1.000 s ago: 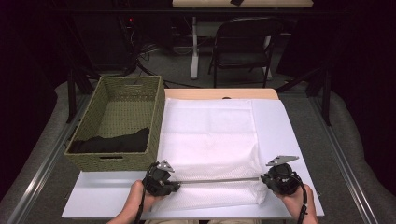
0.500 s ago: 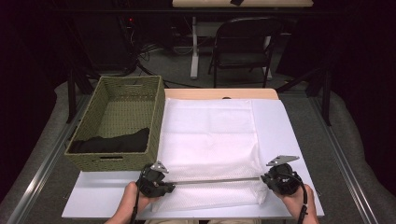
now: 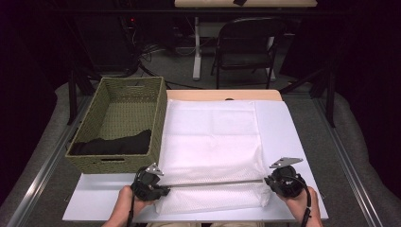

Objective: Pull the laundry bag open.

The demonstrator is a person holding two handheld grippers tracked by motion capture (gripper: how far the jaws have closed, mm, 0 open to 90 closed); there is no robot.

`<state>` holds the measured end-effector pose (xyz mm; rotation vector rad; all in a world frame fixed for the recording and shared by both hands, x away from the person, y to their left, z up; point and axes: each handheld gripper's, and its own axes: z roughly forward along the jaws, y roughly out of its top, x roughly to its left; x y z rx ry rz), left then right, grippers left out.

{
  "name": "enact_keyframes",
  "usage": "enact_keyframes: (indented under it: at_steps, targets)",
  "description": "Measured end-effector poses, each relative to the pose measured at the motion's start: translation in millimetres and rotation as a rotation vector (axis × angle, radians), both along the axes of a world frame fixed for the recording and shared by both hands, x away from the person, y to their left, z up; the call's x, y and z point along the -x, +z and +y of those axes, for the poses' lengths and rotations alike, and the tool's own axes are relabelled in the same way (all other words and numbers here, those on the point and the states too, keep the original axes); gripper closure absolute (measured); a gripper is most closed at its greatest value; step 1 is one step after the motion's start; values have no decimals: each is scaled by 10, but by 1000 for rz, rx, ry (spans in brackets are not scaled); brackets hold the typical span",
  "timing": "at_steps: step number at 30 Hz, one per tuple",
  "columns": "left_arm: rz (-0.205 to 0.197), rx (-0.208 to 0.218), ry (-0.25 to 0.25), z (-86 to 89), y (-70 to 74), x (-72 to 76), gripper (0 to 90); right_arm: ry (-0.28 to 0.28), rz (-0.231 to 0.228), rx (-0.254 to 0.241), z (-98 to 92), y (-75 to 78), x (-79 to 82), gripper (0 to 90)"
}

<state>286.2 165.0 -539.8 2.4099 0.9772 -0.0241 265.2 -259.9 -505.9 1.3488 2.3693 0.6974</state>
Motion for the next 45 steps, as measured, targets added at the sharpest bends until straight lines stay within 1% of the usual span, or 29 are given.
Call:
enact_keyframes:
  at_steps: [4,6,7,8,9,10,11,13,18,19,21,23,26,27,28,29,30,31,34,35,36,37,38,40,41,42,44,45]
  targets:
    - [6,3,19,72,-2,9,857,-1,-10,-4,-7,11,4,841]
    - [6,-1,20,88,-1,13,857,-4,-10,-5,-2,16,6,841]
    - [14,2,33,121,0,26,857,-4,-9,-4,-1,17,7,842]
    - [14,2,33,121,0,26,857,-4,-9,-4,-1,17,7,842]
    - [11,-3,33,167,6,29,857,-4,-11,-5,-1,18,8,842]
    - [11,-3,33,167,6,29,857,-4,-11,-5,-1,18,8,842]
    - [15,1,45,191,9,42,857,-5,-11,-7,-2,20,9,842]
    - [15,-5,51,260,21,57,857,-2,-17,-6,-8,25,8,842]
    - [12,-8,69,347,27,85,857,-13,-17,-7,-17,33,10,844]
    - [17,-11,88,409,26,91,857,-13,-22,1,-29,35,8,844]
    - [11,-14,95,456,28,85,857,-14,-18,-3,-33,33,4,843]
    - [5,-16,103,481,38,77,858,-14,-16,-6,-20,30,4,844]
    - [7,-20,102,480,36,74,857,-8,-15,-3,-8,27,3,843]
    - [8,-25,106,461,17,75,855,0,-5,7,-8,7,-5,842]
    - [8,-25,106,461,17,75,853,-1,6,-3,-10,-6,-6,842]
    - [16,-15,111,450,11,78,847,-1,18,-4,-19,-32,-19,841]
    - [16,-15,111,450,11,78,830,-1,18,-4,-19,-32,-19,841]
    - [24,-12,104,455,11,80,809,-4,36,-4,-30,-77,-37,839]
    - [31,-4,102,457,12,93,767,3,41,-5,-36,-87,-47,836]
    - [36,10,92,464,18,98,767,-1,40,-8,-33,-85,-44,834]
    - [37,21,96,461,23,112,746,-2,39,-6,-30,-83,-44,830]
    - [20,21,87,452,37,132,725,2,42,-8,-30,-85,-48,823]
    - [17,21,76,446,46,140,719,-8,46,-11,-33,-91,-51,820]
    - [8,27,57,413,67,168,703,-7,52,-18,-42,-98,-54,804]
    - [2,34,36,377,85,190,688,-6,54,-18,-60,-103,-65,792]
    - [2,34,36,377,85,190,682,-6,54,-18,-60,-103,-65,792]
    - [4,40,18,357,86,196,669,-9,56,-22,-62,-102,-64,761]
    - [4,55,17,356,74,191,659,-6,56,-22,-64,-102,-65,734]
